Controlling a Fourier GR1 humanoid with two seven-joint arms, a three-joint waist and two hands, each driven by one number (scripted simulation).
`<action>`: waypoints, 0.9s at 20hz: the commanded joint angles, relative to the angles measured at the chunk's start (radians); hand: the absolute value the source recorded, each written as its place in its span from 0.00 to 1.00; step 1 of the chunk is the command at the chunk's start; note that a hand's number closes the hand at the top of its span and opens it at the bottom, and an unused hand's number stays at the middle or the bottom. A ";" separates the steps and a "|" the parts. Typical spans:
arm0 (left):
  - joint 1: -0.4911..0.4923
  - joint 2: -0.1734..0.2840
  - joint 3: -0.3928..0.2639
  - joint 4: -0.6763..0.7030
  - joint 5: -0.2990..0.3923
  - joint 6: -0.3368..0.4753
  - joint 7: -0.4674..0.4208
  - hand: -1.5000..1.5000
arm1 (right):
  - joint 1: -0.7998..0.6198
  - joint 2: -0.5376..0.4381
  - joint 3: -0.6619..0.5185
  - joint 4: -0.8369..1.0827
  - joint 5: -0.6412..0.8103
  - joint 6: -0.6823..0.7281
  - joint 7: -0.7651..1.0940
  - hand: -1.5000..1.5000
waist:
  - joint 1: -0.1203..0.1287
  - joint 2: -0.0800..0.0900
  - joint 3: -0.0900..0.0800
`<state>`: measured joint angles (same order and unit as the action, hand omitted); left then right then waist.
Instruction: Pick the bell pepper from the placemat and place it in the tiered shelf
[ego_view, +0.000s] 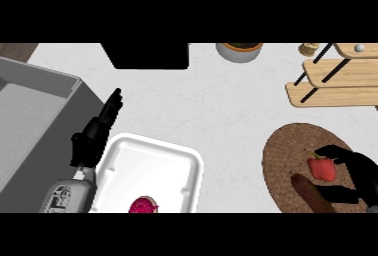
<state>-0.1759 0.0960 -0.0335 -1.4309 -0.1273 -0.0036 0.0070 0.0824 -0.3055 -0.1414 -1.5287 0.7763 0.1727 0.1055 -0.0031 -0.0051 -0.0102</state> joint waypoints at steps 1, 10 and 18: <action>0.033 -0.010 -0.017 -0.008 -0.009 -0.013 -0.016 0.50 | -0.037 -0.029 0.000 0.082 0.053 -0.030 -0.053 1.00 | 0.004 0.005 0.010; 0.021 -0.030 -0.025 -0.018 -0.025 0.004 0.003 0.50 | -0.019 0.088 0.244 -0.179 0.195 0.118 0.166 1.00 | 0.012 0.001 0.009; 0.036 0.010 0.003 -0.096 -0.008 -0.024 0.065 0.50 | 0.049 0.202 0.309 -0.348 0.160 0.118 0.209 1.00 | 0.002 0.002 0.010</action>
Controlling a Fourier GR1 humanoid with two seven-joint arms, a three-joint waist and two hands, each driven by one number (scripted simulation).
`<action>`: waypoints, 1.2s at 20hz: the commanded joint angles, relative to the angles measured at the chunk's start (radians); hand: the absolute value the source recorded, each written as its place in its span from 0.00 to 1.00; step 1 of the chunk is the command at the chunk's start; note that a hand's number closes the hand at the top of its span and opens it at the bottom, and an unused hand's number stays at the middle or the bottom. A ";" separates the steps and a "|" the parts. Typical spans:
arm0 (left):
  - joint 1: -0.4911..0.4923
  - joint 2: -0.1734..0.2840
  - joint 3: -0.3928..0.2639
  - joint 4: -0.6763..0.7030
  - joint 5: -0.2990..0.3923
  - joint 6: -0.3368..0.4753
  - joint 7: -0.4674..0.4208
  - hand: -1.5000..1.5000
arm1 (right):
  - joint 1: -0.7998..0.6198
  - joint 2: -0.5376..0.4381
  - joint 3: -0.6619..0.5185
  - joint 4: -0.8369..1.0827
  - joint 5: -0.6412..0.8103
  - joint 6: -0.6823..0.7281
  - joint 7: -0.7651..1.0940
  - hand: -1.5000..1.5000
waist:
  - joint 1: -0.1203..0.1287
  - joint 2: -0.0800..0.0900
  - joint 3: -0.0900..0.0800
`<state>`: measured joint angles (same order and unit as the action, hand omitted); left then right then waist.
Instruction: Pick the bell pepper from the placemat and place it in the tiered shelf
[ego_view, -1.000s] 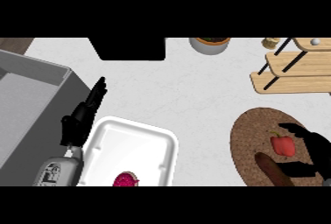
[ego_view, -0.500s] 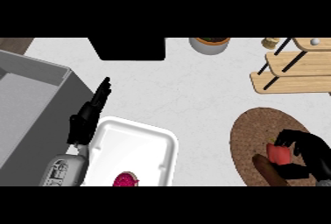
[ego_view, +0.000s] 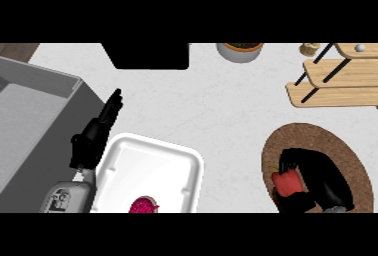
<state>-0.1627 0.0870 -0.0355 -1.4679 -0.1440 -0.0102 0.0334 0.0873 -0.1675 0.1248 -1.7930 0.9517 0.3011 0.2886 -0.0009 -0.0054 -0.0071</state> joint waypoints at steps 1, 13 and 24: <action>0.040 -0.005 0.003 -0.041 0.006 0.003 0.004 0.50 | 0.064 0.062 0.033 -0.106 -0.027 -0.025 0.010 1.00 | -0.002 0.003 0.007; 0.041 -0.002 0.012 0.021 0.001 -0.005 -0.060 0.50 | 0.021 0.150 -0.105 -0.639 -0.276 0.044 0.252 1.00 | -0.007 0.003 0.006; -0.052 -0.022 0.005 0.022 -0.010 0.008 0.039 0.50 | -0.338 -0.012 -0.360 -0.614 -0.267 0.053 0.422 1.00 | -0.007 0.003 0.007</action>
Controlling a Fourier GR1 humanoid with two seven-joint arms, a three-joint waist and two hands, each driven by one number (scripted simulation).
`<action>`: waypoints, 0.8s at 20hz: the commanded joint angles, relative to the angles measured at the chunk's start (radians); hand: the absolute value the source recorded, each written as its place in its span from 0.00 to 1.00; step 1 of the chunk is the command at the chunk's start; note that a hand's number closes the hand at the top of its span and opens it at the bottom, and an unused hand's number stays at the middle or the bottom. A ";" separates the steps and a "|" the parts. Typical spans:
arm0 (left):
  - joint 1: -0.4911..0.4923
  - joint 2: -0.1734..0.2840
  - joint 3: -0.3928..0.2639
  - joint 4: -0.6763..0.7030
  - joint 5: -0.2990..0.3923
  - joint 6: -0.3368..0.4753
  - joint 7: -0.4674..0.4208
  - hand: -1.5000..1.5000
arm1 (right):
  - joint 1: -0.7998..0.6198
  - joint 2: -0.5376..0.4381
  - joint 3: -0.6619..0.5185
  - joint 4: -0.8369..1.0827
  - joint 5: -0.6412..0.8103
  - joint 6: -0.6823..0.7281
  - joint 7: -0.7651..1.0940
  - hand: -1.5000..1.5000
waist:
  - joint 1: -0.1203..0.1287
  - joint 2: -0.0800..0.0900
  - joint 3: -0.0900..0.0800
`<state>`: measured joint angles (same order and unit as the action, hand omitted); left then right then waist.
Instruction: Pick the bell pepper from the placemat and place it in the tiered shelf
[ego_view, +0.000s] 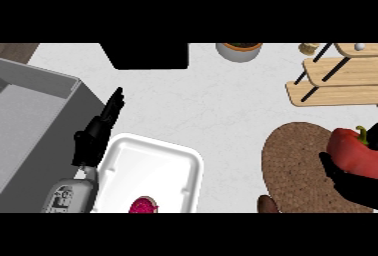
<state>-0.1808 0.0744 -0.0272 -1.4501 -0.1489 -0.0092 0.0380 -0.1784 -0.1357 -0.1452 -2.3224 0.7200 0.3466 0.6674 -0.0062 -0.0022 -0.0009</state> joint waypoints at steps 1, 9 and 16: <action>-0.028 0.034 0.049 0.039 0.035 -0.030 -0.010 0.50 | -0.110 -0.064 -0.087 -0.122 -0.021 0.046 0.114 1.00 | -0.002 0.000 0.000; 0.017 -0.023 -0.016 0.044 -0.029 0.014 -0.049 0.50 | -0.345 -0.237 -0.246 0.118 -0.097 0.040 0.120 1.00 | 0.005 0.002 0.000; 0.037 -0.011 -0.024 -0.130 -0.012 -0.002 0.107 0.50 | -0.451 -0.356 -0.316 0.363 -0.060 -0.065 0.016 1.00 | 0.017 0.002 0.001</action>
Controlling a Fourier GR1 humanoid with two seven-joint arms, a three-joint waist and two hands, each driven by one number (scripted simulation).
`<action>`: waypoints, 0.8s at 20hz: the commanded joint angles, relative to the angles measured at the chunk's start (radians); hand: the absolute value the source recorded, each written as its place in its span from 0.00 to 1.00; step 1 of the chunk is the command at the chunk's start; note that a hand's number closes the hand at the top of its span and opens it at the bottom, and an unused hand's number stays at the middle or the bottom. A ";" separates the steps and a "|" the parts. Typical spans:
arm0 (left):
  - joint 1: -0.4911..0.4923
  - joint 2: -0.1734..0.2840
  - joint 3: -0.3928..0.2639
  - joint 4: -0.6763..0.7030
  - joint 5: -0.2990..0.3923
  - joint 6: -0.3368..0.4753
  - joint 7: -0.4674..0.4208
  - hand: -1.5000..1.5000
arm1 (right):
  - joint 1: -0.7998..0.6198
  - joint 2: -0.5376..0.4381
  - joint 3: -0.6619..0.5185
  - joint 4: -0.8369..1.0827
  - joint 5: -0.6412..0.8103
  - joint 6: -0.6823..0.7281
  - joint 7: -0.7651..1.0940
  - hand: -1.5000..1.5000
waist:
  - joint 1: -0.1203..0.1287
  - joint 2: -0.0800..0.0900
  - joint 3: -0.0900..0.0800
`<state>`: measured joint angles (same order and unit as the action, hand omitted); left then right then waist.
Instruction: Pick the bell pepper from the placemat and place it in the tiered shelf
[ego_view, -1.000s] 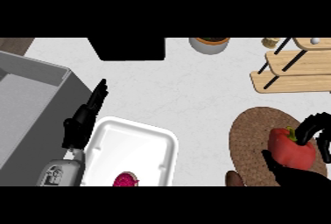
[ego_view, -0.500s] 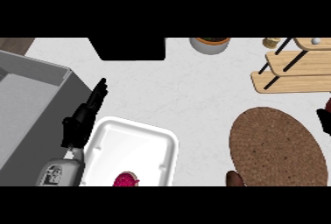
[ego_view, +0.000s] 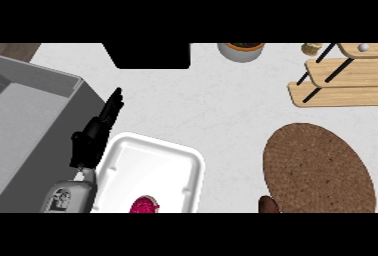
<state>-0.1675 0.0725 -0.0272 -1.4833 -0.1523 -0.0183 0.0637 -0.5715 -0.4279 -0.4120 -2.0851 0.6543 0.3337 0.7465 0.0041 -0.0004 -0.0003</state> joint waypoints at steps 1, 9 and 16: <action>-0.002 0.000 0.006 0.032 0.002 -0.007 -0.040 0.50 | -0.042 -0.073 -0.044 0.160 0.016 -0.081 -0.110 1.00 | 0.001 0.002 0.000; -0.003 -0.021 -0.011 0.075 -0.026 0.007 -0.084 0.50 | -0.133 -0.207 -0.022 0.361 0.038 -0.121 -0.215 1.00 | 0.001 0.003 0.000; -0.035 -0.001 0.012 0.047 -0.019 0.000 -0.044 0.50 | -0.173 -0.257 -0.003 0.569 0.095 -0.237 -0.352 1.00 | 0.002 0.002 0.000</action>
<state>-0.1704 0.0712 -0.0167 -1.4458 -0.1585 -0.0270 0.0101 -0.7024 -0.6186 -0.3962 -1.6398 0.7489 0.1146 0.4672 0.0075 0.0019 -0.0003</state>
